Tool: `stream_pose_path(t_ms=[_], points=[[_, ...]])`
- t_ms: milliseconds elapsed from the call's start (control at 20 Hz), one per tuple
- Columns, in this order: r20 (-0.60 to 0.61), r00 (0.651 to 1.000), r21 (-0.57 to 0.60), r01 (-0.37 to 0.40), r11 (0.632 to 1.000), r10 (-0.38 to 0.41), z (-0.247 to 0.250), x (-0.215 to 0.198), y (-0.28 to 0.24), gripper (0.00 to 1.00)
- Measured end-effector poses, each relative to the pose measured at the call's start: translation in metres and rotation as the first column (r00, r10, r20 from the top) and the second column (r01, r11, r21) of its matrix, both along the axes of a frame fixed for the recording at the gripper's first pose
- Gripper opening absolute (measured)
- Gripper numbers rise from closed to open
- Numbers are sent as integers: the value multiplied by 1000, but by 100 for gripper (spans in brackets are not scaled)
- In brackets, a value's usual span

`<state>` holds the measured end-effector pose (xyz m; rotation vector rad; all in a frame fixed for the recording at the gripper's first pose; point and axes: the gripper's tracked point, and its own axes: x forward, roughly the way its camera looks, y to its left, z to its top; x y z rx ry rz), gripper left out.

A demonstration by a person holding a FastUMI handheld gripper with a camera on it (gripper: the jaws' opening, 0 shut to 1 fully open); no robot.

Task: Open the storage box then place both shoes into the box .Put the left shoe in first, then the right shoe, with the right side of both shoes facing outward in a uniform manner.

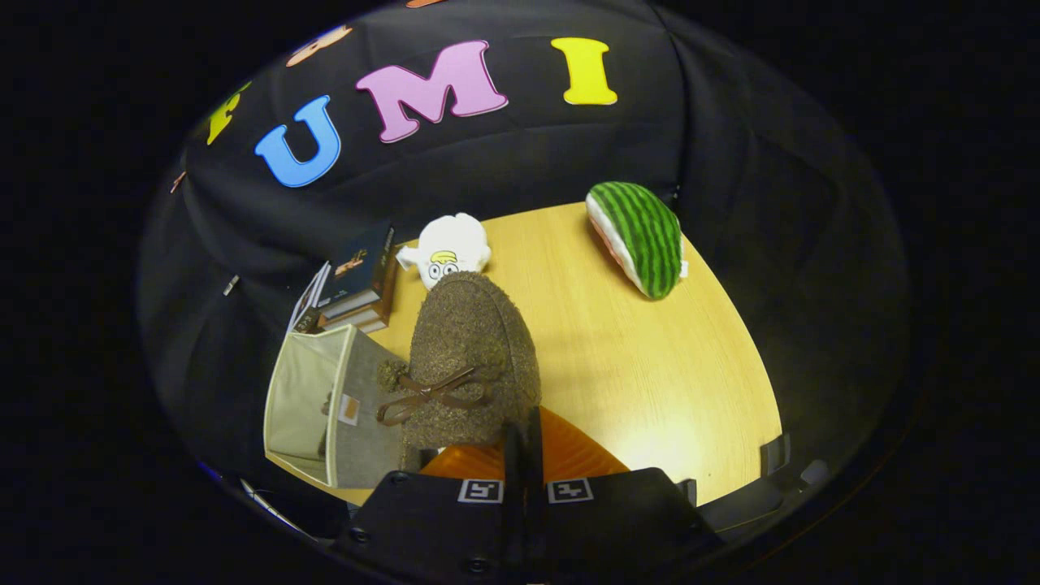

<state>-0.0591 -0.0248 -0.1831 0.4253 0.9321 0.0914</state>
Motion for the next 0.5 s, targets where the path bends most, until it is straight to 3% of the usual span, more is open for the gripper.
stream_pose_path(t_ms=[500], points=[[-48, 998, 122, -34, 992, 40, 71, 28, 144, 5]])
